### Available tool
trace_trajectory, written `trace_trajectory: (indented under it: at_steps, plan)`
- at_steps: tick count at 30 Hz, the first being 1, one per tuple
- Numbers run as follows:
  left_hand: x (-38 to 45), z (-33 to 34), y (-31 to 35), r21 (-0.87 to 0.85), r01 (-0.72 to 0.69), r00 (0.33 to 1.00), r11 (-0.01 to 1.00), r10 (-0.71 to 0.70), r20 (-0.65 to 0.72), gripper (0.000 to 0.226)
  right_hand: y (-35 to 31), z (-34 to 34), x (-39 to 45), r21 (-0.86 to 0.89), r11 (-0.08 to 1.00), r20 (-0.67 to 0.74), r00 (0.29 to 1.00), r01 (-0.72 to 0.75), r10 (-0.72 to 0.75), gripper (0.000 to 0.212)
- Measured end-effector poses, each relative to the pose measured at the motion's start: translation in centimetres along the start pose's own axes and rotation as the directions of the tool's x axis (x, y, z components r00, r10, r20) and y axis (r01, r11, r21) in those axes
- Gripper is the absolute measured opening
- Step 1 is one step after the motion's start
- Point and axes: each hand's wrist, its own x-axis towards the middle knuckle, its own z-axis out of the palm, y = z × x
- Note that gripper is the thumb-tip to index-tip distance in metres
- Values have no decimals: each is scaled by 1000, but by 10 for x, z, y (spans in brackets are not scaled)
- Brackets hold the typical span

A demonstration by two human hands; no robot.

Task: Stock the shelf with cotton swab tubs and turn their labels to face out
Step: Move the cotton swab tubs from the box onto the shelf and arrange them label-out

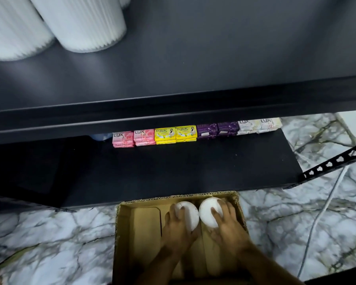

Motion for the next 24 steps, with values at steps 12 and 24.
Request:
trace_trajectory:
  at_steps: [12, 24]
  plan:
    - [-59, -104, -38, -153, -58, 973, 986, 22, -231, 86, -52, -59, 4, 385, 905, -297, 953, 184, -67, 75]
    - [-136, -246, -64, -196, -148, 874, 970, 35, -485, 93, -148, -198, 28, 513, 764, -504, 858, 390, -99, 55]
